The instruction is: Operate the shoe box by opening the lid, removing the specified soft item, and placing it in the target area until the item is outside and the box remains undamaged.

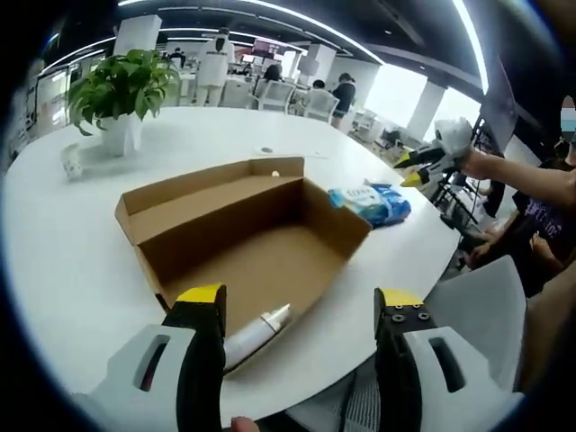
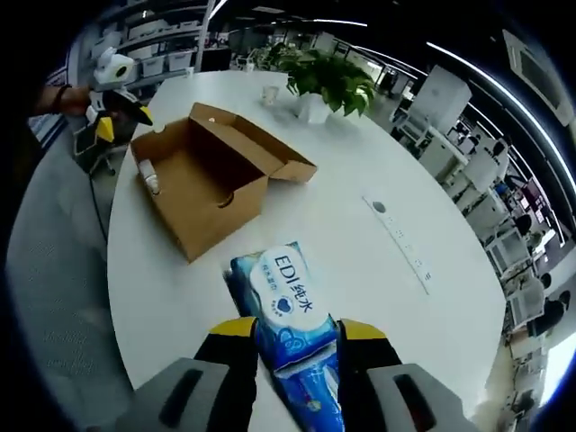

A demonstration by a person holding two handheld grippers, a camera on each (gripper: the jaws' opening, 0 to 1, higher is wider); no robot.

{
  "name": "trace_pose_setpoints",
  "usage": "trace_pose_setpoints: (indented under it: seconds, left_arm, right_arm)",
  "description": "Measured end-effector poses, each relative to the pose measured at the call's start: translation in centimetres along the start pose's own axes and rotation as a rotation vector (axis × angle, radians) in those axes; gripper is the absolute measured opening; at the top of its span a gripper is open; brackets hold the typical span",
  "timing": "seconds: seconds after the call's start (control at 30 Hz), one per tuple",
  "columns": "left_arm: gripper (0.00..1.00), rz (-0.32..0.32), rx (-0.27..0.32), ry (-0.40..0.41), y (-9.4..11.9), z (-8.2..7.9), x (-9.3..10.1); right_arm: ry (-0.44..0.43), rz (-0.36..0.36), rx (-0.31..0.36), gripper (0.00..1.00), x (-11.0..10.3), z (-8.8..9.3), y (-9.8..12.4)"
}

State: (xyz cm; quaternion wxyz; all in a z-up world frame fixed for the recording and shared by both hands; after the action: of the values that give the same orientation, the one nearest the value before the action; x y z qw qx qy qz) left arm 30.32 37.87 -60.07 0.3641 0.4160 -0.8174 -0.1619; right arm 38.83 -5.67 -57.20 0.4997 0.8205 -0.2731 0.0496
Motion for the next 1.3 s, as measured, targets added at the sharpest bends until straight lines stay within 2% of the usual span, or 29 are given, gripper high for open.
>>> trace_pose_setpoints:
  seconds: [0.23, 0.47, 0.9, 1.07, 1.2, 1.3]
  left_arm:
    - [0.66, 0.018, 0.003, 0.007, -0.1, 0.0, -0.9]
    - [0.66, 0.039, -0.013, 0.009, -0.5, 0.5, -1.4]
    - [0.66, 0.044, -0.026, 0.034, 0.0, 1.7, -3.0]
    - [0.65, 0.037, -0.025, 0.046, 0.2, 1.9, -3.7]
    - [0.65, 0.036, -0.031, 0.040, 0.3, 1.9, -3.8]
    - [0.65, 0.035, -0.036, 0.041, 0.2, 2.2, -4.1]
  right_arm:
    - [-0.069, 0.013, 0.048, 0.31, -1.9, -1.3, -0.2]
    - [-0.098, -0.003, 0.038, 0.30, -4.4, -1.7, -1.2]
    - [-0.143, -0.037, 0.072, 0.31, -7.1, -2.8, -3.5]
    - [-0.192, -0.044, 0.126, 0.31, -7.4, -4.0, -4.0]
    - [-0.224, -0.037, 0.194, 0.31, -7.4, -5.7, -4.2]
    - [-0.222, -0.051, 0.196, 0.31, -7.6, -6.3, -4.8]
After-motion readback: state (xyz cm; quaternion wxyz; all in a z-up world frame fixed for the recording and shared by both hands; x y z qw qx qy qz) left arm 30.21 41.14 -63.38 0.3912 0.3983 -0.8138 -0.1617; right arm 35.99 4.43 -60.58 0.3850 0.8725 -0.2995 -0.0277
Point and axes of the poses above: the point that each gripper's makers call its tool centre point, and the gripper's own axes: y roughly backward along the fingers, x roughly to its right, z roughly out of its underside, the point moved 10 cm from there along y, roughly backward along the fingers, and after that the axes turned 12 degrees about y, right-handed, at the moved point
